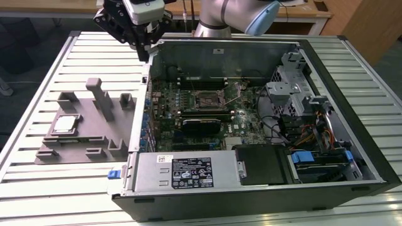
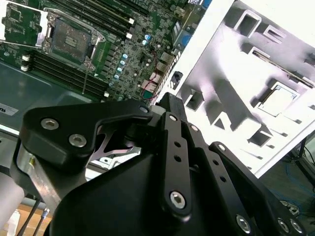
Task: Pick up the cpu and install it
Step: 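Reach for the cpu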
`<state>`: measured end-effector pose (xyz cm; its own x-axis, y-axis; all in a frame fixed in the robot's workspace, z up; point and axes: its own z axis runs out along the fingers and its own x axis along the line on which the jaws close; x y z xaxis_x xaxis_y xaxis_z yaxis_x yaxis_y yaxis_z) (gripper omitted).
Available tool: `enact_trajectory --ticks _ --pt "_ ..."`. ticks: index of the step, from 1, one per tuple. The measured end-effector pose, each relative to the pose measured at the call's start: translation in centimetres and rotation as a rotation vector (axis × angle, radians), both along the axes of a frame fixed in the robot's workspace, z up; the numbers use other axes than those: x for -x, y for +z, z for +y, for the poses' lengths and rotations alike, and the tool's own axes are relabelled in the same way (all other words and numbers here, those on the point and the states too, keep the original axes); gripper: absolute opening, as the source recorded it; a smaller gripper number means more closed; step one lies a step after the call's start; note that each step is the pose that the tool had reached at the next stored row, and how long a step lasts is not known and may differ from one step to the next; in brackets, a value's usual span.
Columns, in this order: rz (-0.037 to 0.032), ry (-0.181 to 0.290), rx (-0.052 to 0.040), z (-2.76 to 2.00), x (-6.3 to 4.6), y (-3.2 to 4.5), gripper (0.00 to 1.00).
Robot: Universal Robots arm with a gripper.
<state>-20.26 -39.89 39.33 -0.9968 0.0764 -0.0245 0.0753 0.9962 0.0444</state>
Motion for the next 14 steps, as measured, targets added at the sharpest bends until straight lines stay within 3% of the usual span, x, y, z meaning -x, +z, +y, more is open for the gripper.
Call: enact_trajectory --ticks 14 --pt "0.0001 0.000 0.0001 0.00 1.3 -0.01 0.11"
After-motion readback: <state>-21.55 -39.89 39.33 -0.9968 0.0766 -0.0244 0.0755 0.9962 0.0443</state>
